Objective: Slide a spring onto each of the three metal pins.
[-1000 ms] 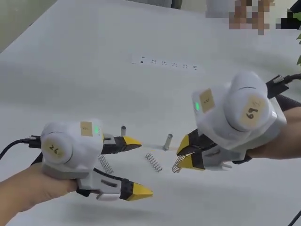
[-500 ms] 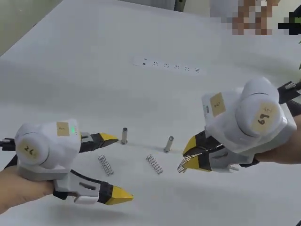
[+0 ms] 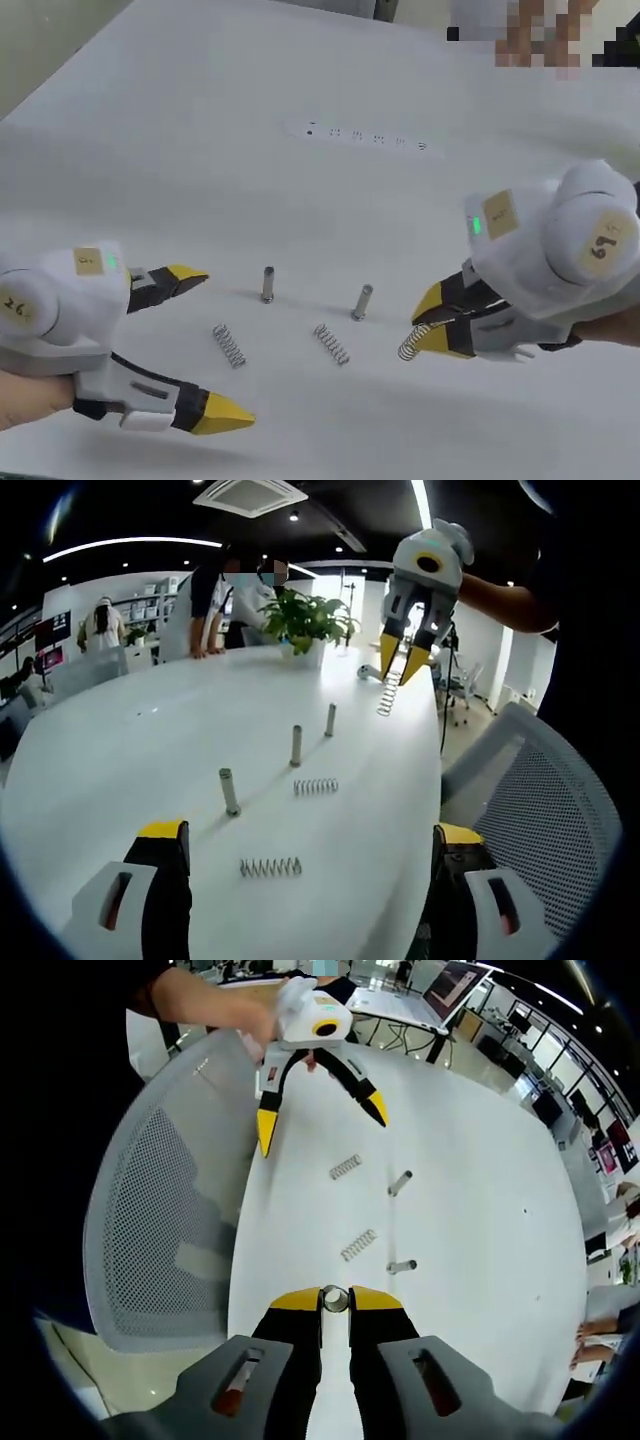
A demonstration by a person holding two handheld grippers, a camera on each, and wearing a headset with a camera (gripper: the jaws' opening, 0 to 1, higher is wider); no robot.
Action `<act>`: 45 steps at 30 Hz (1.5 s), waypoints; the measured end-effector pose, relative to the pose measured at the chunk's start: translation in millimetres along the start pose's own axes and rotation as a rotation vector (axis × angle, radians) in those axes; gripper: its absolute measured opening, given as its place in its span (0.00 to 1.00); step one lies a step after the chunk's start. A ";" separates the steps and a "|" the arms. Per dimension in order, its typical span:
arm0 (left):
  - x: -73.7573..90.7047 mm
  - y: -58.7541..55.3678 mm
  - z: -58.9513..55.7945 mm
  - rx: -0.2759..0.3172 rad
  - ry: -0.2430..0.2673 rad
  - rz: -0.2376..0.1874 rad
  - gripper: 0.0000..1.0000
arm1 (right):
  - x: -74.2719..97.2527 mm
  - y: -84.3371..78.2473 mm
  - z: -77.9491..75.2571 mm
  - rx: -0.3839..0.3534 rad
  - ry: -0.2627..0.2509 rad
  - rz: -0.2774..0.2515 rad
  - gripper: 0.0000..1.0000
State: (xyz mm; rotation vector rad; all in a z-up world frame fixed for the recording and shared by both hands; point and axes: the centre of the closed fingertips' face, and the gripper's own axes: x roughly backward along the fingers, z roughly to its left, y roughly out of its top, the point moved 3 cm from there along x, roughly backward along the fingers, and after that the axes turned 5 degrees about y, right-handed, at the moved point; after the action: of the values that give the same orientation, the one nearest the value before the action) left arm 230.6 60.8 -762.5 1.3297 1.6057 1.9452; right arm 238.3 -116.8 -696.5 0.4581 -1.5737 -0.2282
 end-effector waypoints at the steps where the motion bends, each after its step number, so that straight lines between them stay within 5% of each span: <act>1: 0.4 -0.8 0.9 -0.004 0.004 0.002 0.98 | 0.6 -1.0 0.1 -0.004 0.000 0.001 0.06; 20: 2.8 -2.8 4.8 0.012 0.021 0.007 0.98 | 22.8 -40.8 -19.7 -0.052 -0.049 0.063 0.06; 32: 4.7 -2.5 9.2 0.017 0.032 -0.001 0.98 | 6.8 -58.3 -27.2 -0.076 -0.033 0.082 0.06; 45: 10.0 -3.0 14.9 0.024 0.039 -0.002 0.98 | 2.4 -76.8 -44.8 -0.128 -0.075 0.099 0.06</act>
State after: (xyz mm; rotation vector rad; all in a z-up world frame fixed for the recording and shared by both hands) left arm 236.0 78.1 -761.3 1.3061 1.6529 1.9682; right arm 294.0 -180.7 -723.6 0.2736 -1.6397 -0.2706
